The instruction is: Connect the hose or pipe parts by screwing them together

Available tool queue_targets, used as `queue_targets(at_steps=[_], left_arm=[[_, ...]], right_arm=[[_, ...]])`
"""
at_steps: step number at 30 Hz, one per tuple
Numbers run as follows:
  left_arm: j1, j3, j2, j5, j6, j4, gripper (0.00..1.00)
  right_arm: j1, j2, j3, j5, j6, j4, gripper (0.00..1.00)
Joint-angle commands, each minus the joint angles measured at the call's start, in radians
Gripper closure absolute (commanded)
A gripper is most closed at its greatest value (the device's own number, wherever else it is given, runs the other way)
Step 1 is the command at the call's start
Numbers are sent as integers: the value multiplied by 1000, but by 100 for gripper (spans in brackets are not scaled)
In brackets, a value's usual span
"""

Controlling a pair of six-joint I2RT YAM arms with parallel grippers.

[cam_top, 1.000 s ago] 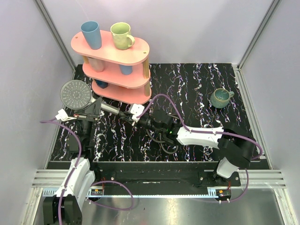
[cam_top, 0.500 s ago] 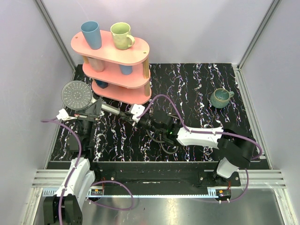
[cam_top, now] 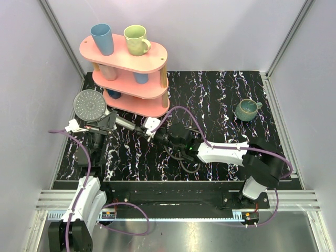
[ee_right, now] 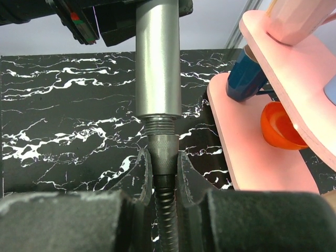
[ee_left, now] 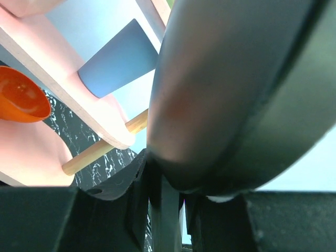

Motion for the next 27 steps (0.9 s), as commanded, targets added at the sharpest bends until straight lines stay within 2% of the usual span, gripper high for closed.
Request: queue_targets(at_steps=[1, 8, 13, 19, 27], left_arm=[[-29, 22, -17, 147, 47, -25, 100], [-36, -4, 7, 132, 16, 24, 100], [-38, -15, 29, 172, 14, 93, 100], [-36, -32, -29, 141, 62, -23, 100], [-36, -18, -25, 114, 57, -34, 100]], right_arm=[[9, 2, 118, 5, -5, 122, 100], [7, 39, 167, 2, 27, 108, 100], [-9, 41, 187, -72, 82, 98, 100], [-11, 10, 152, -83, 53, 104, 100], [-9, -31, 100, -101, 79, 145, 100]])
